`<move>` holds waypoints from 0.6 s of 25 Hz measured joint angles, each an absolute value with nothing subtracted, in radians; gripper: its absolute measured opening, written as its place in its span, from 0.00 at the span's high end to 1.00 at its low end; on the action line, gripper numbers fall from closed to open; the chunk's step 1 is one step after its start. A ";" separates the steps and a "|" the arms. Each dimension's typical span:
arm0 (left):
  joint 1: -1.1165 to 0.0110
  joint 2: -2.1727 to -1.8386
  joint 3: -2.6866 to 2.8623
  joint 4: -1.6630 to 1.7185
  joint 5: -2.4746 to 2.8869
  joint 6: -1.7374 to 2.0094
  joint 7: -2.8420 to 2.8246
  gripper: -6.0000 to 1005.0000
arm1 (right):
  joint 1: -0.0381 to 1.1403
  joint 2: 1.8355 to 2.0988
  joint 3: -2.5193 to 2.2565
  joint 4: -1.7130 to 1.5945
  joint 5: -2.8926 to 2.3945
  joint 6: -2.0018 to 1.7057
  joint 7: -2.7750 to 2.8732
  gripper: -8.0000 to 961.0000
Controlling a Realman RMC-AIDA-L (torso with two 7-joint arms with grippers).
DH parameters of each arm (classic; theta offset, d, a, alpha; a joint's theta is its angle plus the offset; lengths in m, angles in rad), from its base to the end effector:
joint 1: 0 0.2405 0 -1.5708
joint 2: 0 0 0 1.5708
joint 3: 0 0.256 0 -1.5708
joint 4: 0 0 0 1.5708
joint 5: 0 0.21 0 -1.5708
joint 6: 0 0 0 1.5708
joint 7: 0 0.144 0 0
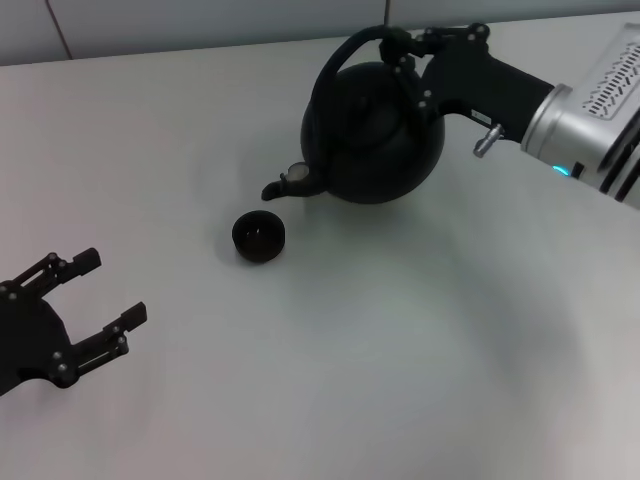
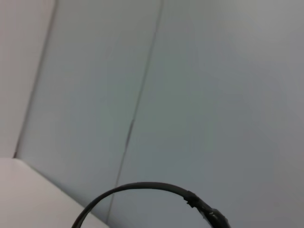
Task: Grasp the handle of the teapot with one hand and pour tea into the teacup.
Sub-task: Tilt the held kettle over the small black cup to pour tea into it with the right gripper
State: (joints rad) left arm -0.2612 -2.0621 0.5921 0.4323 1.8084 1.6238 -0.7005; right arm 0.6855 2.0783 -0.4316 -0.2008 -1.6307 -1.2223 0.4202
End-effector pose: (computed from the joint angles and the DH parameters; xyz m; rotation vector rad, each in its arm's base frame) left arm -0.3338 0.2405 -0.0029 -2.4347 -0.2830 -0.7763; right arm 0.2505 0.3870 -0.0228 -2.1714 0.0566 0.6820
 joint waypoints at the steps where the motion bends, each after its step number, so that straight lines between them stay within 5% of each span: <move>1: -0.262 -2.063 0.592 0.432 1.808 1.623 -0.700 0.22 | 0.689 2.078 -0.441 -0.205 -1.631 -1.222 0.420 0.90; 15: -0.271 -2.067 0.591 0.430 1.808 1.623 -0.699 0.22 | 0.730 2.079 -0.547 -0.265 -1.632 -1.188 0.403 0.90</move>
